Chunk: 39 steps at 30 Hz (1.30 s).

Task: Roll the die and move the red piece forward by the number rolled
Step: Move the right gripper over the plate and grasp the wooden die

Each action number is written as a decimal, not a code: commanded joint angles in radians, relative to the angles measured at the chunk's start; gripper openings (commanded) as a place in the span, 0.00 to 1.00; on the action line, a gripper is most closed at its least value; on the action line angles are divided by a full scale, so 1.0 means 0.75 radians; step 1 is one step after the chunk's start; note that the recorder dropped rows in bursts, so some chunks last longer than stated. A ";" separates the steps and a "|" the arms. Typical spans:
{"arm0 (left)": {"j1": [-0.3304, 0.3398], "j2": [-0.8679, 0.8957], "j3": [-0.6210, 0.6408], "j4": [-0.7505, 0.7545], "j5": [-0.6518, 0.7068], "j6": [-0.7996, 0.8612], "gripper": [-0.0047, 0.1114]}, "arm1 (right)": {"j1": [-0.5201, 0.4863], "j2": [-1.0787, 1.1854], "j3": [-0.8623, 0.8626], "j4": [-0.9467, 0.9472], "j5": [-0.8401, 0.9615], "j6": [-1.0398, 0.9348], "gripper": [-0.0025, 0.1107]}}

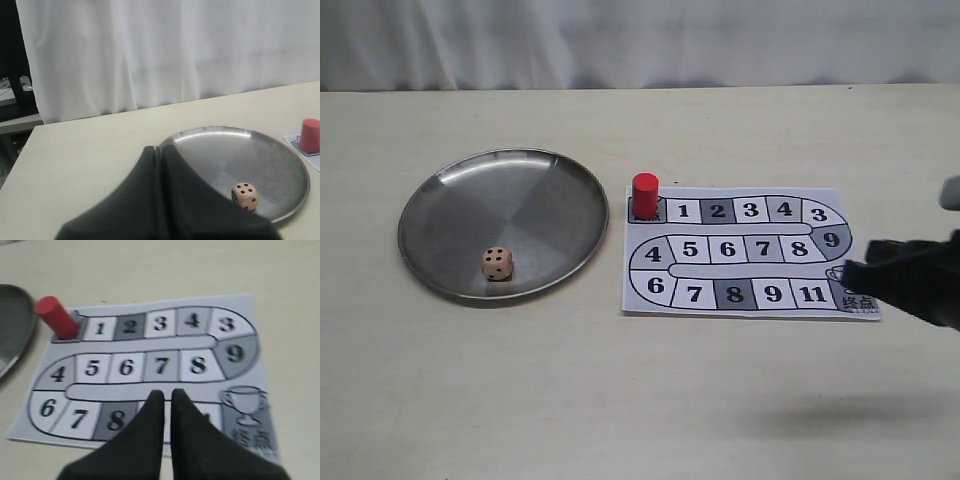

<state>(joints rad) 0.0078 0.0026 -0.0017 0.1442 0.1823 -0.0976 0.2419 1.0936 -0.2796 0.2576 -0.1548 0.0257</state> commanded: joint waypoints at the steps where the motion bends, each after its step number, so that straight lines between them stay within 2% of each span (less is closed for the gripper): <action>1: -0.011 -0.003 0.002 0.000 -0.012 -0.001 0.04 | 0.247 0.191 -0.193 -0.016 -0.084 0.007 0.06; 4: -0.011 -0.003 0.002 0.000 -0.012 -0.001 0.04 | 0.372 0.332 -0.362 -0.016 -0.012 0.003 0.11; 11: -0.011 -0.003 0.002 0.000 -0.012 -0.001 0.04 | 0.600 0.678 -0.751 -0.023 0.144 -0.056 0.42; 14: -0.011 -0.003 0.002 0.000 -0.012 -0.001 0.04 | 0.665 0.822 -0.915 -0.111 0.188 -0.099 0.51; 20: -0.011 -0.003 0.002 0.000 -0.012 -0.001 0.04 | 0.734 1.131 -1.285 -0.127 0.372 -0.118 0.55; 30: -0.011 -0.003 0.002 0.000 -0.012 -0.001 0.04 | 0.734 1.555 -1.861 -0.115 0.782 -0.124 0.55; 35: -0.011 -0.003 0.002 0.000 -0.012 -0.001 0.04 | 0.734 1.679 -2.013 -0.120 0.886 -0.124 0.55; 39: -0.011 -0.003 0.002 0.000 -0.012 -0.001 0.04 | 0.734 1.721 -2.029 -0.155 0.862 -0.124 0.55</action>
<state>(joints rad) 0.0078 0.0026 -0.0017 0.1442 0.1823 -0.0976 0.7923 2.3713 -1.7907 0.1599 0.4877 -0.0600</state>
